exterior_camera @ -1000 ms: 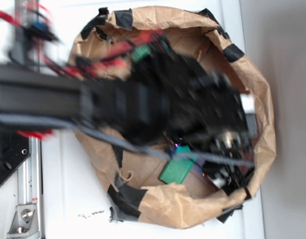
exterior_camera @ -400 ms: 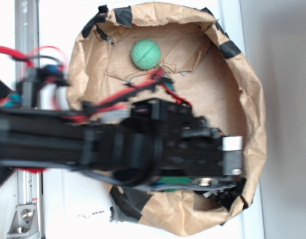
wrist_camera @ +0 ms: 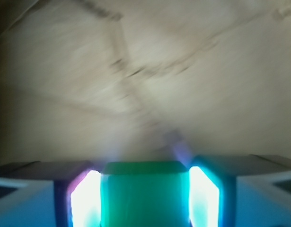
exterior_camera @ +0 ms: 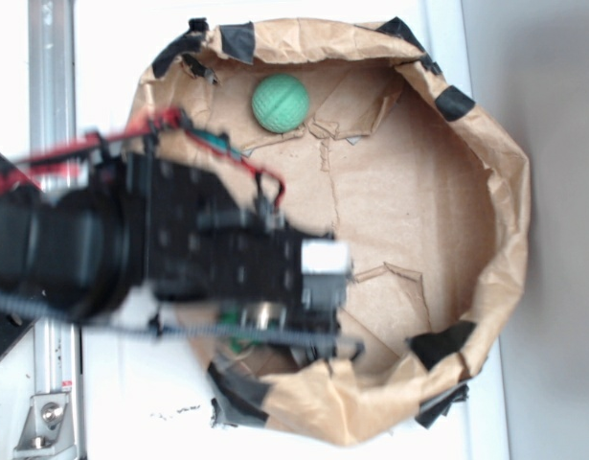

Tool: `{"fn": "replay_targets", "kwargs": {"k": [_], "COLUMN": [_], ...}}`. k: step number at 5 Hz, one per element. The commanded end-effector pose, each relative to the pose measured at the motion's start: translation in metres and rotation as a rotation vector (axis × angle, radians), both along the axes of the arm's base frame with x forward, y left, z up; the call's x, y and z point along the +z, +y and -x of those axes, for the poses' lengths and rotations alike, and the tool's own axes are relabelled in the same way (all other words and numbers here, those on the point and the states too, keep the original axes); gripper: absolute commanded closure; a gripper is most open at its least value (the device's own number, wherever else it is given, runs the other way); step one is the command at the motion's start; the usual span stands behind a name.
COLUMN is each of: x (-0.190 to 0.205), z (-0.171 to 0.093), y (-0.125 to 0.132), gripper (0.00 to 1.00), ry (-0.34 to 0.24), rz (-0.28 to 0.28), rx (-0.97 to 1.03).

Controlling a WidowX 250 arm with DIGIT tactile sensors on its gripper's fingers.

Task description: Grab the green block.

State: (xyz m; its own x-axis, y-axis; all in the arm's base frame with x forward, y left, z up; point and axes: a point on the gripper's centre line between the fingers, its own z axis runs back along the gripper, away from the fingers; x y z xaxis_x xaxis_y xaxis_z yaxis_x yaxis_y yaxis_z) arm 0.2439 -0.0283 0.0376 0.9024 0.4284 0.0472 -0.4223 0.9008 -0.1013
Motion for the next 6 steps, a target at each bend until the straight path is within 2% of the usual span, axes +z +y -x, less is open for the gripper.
{"fn": "replay_targets", "kwargs": {"k": [1, 3, 4, 5, 6], "x": [0.058, 0.069, 0.081, 0.086, 0.082], "z": [-0.024, -0.021, -0.017, -0.026, -0.032], "y": [0.057, 0.030, 0.013, 0.007, 0.007], "gripper": [1.00, 1.00, 1.00, 1.00, 1.00], "ry": [-0.165, -0.218, -0.215, -0.220, -0.178], "rz": [-0.030, 0.009, -0.018, -0.068, -0.103], "rx": [-0.217, -0.336, -0.339, -0.296, -0.246]}}
